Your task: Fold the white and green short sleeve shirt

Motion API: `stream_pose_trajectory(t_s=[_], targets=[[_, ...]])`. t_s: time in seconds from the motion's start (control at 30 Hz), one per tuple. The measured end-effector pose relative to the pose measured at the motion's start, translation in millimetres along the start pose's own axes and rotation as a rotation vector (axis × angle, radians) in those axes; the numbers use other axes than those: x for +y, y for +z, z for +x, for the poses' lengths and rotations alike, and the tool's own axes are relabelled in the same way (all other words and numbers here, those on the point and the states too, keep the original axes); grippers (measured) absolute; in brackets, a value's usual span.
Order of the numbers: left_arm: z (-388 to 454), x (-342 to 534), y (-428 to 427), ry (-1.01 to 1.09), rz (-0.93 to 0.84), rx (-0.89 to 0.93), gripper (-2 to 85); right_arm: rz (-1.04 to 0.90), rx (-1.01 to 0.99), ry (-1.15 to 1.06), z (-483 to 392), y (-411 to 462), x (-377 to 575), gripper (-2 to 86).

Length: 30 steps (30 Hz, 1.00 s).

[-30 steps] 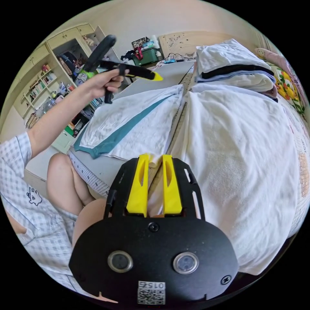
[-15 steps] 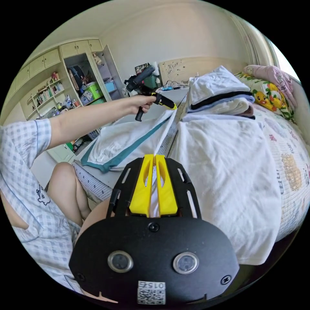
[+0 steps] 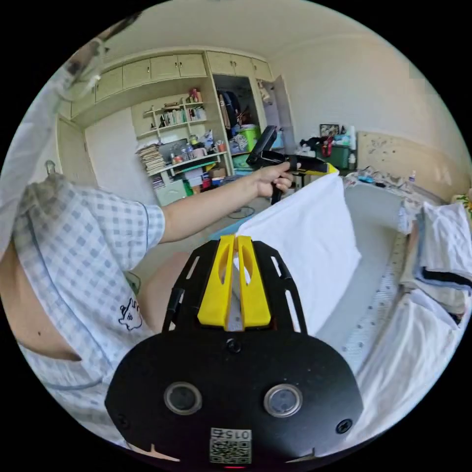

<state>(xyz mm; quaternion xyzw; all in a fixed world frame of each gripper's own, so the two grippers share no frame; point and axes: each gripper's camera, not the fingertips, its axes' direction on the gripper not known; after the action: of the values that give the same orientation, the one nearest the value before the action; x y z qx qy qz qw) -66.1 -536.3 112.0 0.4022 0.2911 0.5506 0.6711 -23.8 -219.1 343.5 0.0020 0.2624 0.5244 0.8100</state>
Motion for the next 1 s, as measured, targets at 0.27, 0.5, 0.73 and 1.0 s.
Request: stream_pose_trajectory(t_s=[0.27,0.5,0.73,1.0], targets=[[-168.5,131.9,-60.6,-0.367,-0.037,-0.421,6.0,-0.347,-0.063,0.057,-9.8,271.7,-75.7,-0.1],[-164.2,132.8,-72.2,-0.37,-0.071,-0.285,7.8,-0.388,-0.041,0.024,-9.4,277.9,-144.6,0.1],[-158.1,114.0,-55.1,-0.361,-0.133,-0.377,0.1,-0.452,0.047,-0.002,-15.9,288.1,-208.8,0.7],[-99.6,80.3,-81.4,-0.293,-0.127,-0.513,-0.2,-0.491,0.275,-0.303,-78.3,264.3,-292.8,3.9]])
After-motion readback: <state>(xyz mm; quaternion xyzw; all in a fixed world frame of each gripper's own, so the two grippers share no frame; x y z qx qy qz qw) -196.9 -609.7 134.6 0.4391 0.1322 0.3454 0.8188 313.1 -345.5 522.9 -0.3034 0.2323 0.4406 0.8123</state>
